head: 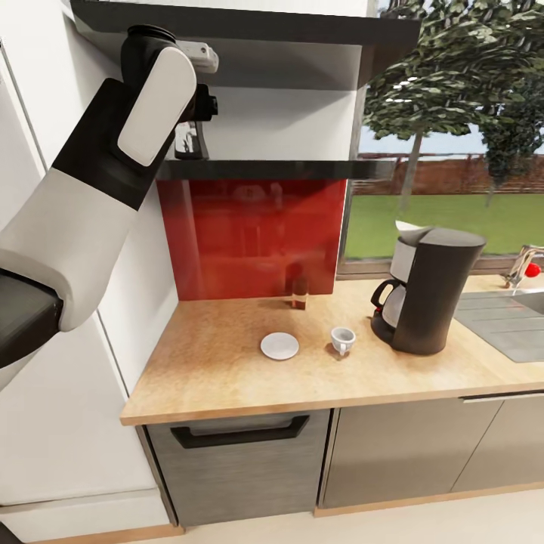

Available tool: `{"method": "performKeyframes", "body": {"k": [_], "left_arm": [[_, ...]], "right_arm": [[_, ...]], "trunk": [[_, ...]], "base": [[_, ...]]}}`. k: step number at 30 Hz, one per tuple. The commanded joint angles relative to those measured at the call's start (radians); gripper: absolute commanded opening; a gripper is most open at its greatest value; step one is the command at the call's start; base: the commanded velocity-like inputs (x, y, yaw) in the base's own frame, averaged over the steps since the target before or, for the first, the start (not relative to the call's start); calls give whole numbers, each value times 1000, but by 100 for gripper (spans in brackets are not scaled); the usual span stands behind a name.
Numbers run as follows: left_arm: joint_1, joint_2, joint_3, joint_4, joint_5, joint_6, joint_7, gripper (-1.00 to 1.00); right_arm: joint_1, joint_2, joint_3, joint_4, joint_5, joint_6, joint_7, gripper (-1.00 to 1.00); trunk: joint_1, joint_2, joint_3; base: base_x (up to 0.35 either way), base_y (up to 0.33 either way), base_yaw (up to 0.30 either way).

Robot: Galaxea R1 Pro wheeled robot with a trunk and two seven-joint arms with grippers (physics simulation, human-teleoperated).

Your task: Set up a coffee station on the kitchen countertop: keep the coffee maker on the countertop, move the bottle of coffee from the kitchen shelf to the counter next to the coffee maker, place a paper coffee filter on top of the coffee maker, put the saucer next to the coffee maker with the coffee cup on the saucer, and place the electric kettle next to the coffee maker.

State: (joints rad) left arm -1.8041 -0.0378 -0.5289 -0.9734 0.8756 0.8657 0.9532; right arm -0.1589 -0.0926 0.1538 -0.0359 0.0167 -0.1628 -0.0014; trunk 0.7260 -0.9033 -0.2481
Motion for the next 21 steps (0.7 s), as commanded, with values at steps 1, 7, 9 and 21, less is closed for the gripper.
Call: {"method": "performKeyframes", "body": {"k": [1, 7, 9, 21], "left_arm": [[-1, 0, -2, 0, 10, 1, 10, 100], [-1, 1, -2, 0, 10, 1, 10, 100], [-1, 1, -1, 0, 10, 1, 10, 100], [-1, 10, 1, -1, 10, 0, 10, 100]], "right_arm": [[-1, 0, 4, 1, 2, -3, 0, 100], [-1, 0, 4, 1, 2, -3, 0, 100], [-1, 0, 4, 1, 2, -3, 0, 100], [-1, 1, 4, 1, 2, -3, 0, 100]], "trunk": [[-4, 6, 2], [-19, 34, 14], [-19, 34, 14], [-19, 34, 14]], "base": [[0, 0, 0], [0, 0, 0], [0, 0, 0], [53, 0, 0]]}}
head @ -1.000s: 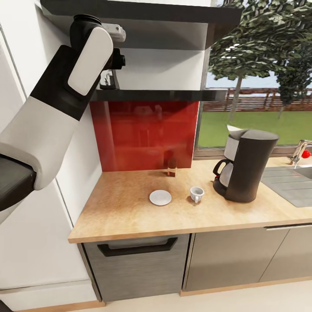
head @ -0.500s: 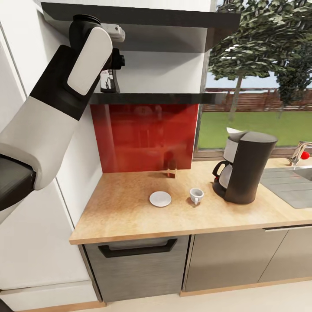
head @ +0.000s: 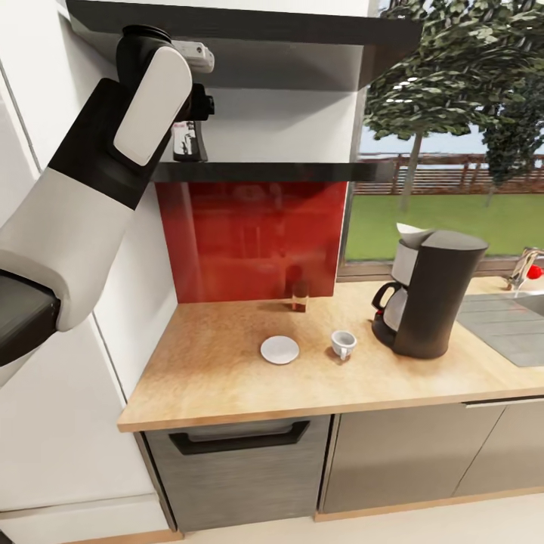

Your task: Set up a coffee station on the kitchen countertop: keep the coffee maker on the countertop, move the bottle of coffee from the kitchen shelf to the counter next to the coffee maker, place a paper coffee filter on top of the coffee maker, put the saucer next to the coffee maker with the coffee cup on the saucer, and place the electric kettle next to the coffee maker.

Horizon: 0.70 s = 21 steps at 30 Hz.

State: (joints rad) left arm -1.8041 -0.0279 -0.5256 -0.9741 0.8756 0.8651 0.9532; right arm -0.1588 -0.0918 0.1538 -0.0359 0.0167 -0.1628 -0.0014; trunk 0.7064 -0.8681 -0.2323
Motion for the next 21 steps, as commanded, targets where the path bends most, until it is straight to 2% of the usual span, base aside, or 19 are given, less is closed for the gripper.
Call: {"method": "performKeyframes", "body": {"k": [1, 9, 21], "left_arm": [[-1, 2, -2, 0, 10, 1, 10, 100], [-1, 19, -1, -2, 10, 0, 10, 100], [-1, 25, -1, -8, 10, 0, 10, 100]], "right_arm": [[-1, 0, 4, 1, 2, -3, 0, 100], [-1, -1, 4, 1, 2, -3, 0, 100], [-1, -1, 4, 1, 2, -3, 0, 100]], "trunk": [[0, -1, -1], [0, -1, -1], [0, -1, -1]], "base": [[219, 0, 0], [101, 0, 0], [105, 0, 0]]}}
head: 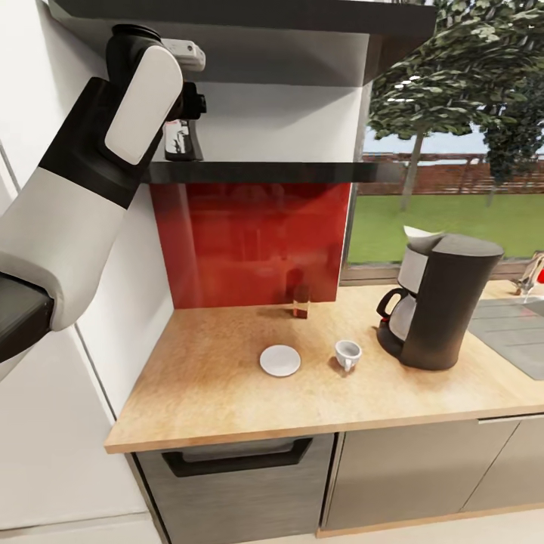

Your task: Set up a coffee station on the kitchen countertop: keep the coffee maker on the countertop, move the bottle of coffee from the kitchen shelf to the counter next to the coffee maker, place a paper coffee filter on top of the coffee maker, put the saucer next to the coffee maker with the coffee cup on the saucer, and place the electric kettle next to the coffee maker.

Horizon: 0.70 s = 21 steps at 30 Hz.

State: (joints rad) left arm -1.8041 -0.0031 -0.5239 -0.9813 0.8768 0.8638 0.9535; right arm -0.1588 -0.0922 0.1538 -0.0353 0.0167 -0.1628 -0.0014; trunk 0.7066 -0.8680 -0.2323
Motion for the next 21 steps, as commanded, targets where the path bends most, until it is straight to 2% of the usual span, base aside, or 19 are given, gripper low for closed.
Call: {"method": "performKeyframes", "body": {"k": [1, 8, 21], "left_arm": [[-1, 1, -2, 0, 9, 1, 10, 100], [-1, 1, -2, 1, 9, 1, 10, 100], [-1, 10, -2, 1, 10, 1, 10, 100]], "right_arm": [[-1, 0, 4, 1, 2, -3, 0, 100], [-1, 0, 4, 0, 2, -3, 0, 100], [-1, 0, 4, 0, 2, -3, 0, 100]], "trunk": [[0, -1, -1], [0, -1, -1], [0, -1, -1]], "base": [[79, 0, 0], [171, 0, 0], [61, 25, 0]]}}
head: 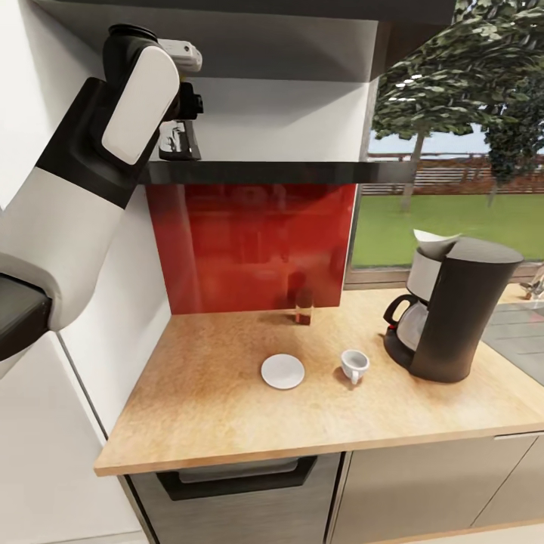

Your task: Set up a coffee station on the kitchen countertop: keep the coffee maker on the countertop, move the bottle of coffee from the kitchen shelf to the counter next to the coffee maker, place a paper coffee filter on top of the coffee maker, put the saucer next to the coffee maker with the coffee cup on the saucer, and place the electric kettle next to the coffee maker.

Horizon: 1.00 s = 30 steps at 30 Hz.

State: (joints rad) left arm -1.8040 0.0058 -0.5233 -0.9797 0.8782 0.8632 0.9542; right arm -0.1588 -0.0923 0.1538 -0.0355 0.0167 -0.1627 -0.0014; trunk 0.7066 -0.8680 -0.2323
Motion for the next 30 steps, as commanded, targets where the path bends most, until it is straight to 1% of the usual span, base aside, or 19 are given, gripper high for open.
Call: {"method": "performKeyframes", "body": {"k": [1, 8, 14, 26, 30], "left_arm": [[-1, 3, -3, -1, 8, 2, 9, 100], [-1, 16, -3, -1, 8, 2, 9, 100], [-1, 18, -3, -1, 8, 2, 8, 100], [-1, 19, -3, 2, 8, 3, 8, 100], [-1, 19, -3, 4, 8, 3, 8, 100]], "right_arm": [[-1, 0, 4, 1, 2, -3, 0, 100], [-1, 0, 4, 0, 2, -3, 0, 100], [-1, 0, 4, 1, 2, -3, 0, 100], [-1, 0, 4, 1, 2, -3, 0, 100], [-1, 0, 4, 1, 2, -3, 0, 100]], "trunk": [[0, -1, -1], [0, -1, -1], [0, -1, -1], [0, -1, -1], [0, -1, -1]], "base": [[16, 9, 0], [11, 4, 0], [130, 0, 0], [19, 0, 0], [122, 0, 0]]}}
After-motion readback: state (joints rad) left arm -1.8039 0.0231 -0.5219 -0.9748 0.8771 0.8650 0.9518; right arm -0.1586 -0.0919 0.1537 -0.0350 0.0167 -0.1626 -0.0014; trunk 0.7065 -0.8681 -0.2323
